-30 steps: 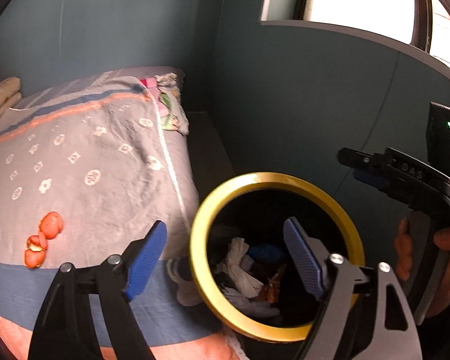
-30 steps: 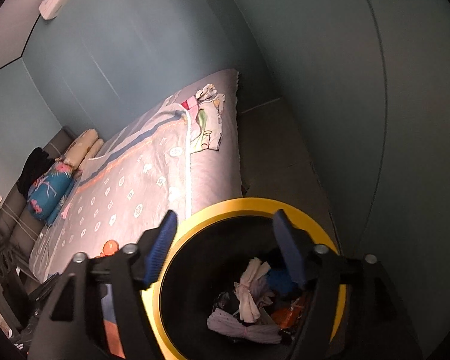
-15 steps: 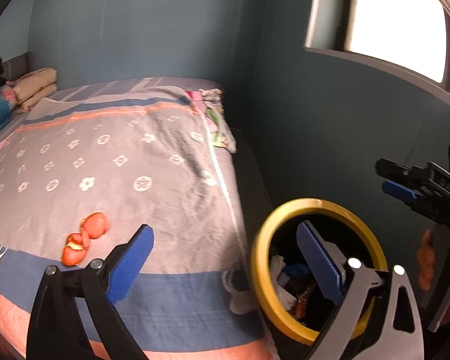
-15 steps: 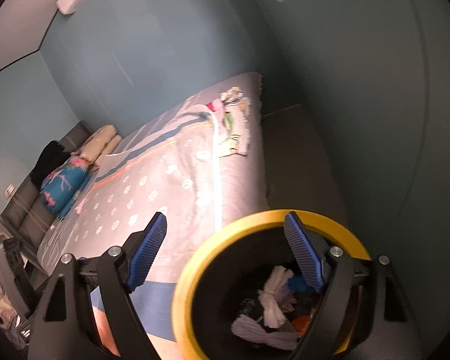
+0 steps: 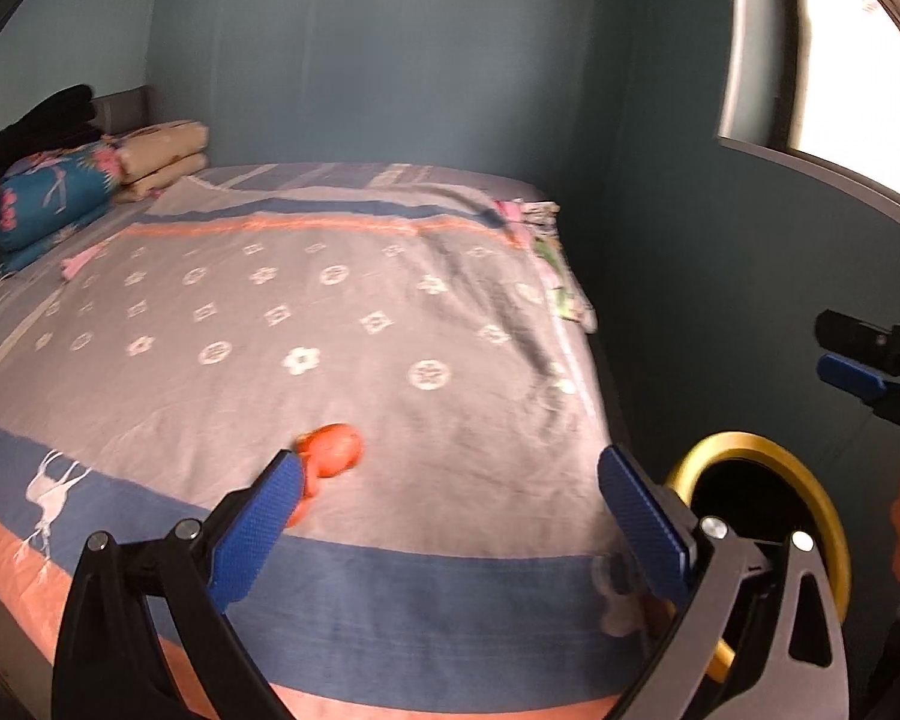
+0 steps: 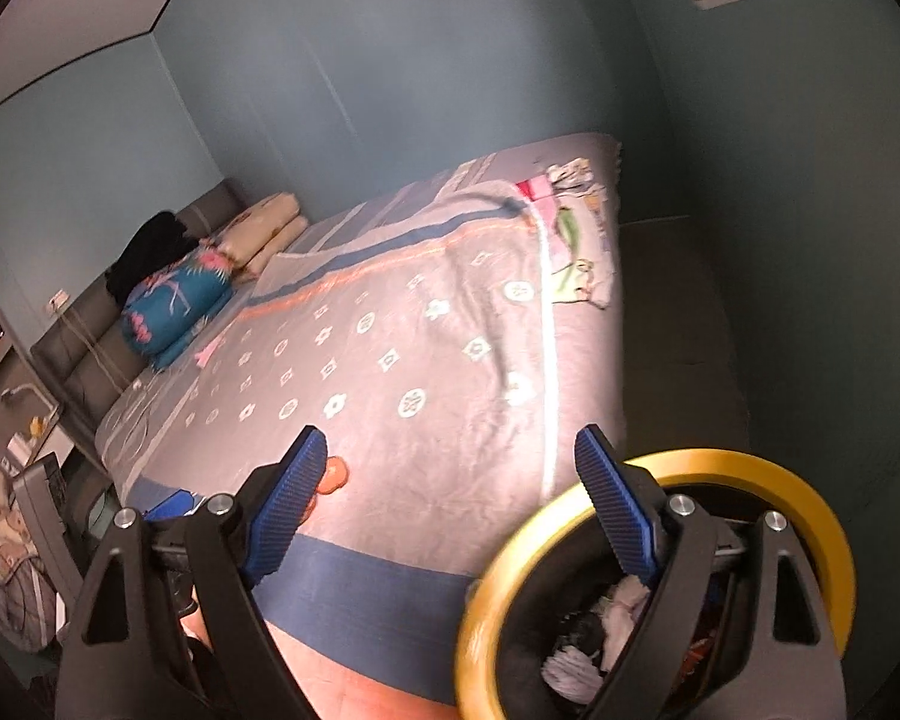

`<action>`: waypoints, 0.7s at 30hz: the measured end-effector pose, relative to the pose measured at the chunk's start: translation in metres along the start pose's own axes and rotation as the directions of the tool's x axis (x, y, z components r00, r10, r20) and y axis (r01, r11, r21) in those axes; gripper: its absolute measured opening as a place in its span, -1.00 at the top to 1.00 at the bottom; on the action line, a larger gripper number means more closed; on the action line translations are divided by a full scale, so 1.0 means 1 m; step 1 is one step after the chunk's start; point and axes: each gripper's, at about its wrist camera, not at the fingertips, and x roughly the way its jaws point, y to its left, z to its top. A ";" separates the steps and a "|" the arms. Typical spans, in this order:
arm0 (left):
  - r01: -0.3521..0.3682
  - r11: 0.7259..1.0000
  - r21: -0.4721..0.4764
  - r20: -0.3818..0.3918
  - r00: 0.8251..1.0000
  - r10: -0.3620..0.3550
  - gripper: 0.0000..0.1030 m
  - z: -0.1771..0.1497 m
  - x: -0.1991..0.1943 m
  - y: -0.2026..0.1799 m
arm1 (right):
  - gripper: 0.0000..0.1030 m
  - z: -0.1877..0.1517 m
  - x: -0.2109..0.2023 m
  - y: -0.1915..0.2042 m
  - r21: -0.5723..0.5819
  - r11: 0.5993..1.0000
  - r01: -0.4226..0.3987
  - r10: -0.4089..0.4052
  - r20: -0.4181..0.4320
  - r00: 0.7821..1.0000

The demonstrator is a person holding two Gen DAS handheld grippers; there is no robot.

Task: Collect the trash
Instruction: 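Move both tools back toward the orange peels on the bed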

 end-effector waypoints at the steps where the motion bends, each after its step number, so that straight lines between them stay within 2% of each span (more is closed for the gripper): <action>1: -0.010 1.000 -0.010 -0.002 1.000 0.010 -0.84 -0.001 0.001 0.006 | -0.58 0.001 0.005 0.005 -0.005 1.000 -0.006 0.006 -0.009 1.000; 13: -0.127 0.988 -0.090 -0.075 0.990 0.120 -0.84 -0.015 0.037 0.080 | -0.58 0.005 0.089 0.067 -0.093 0.994 -0.058 0.044 -0.147 0.988; 21: -0.172 0.978 -0.118 -0.155 0.976 0.153 -0.84 -0.030 0.075 0.116 | -0.58 -0.003 0.168 0.106 -0.245 0.963 -0.109 0.044 -0.257 0.965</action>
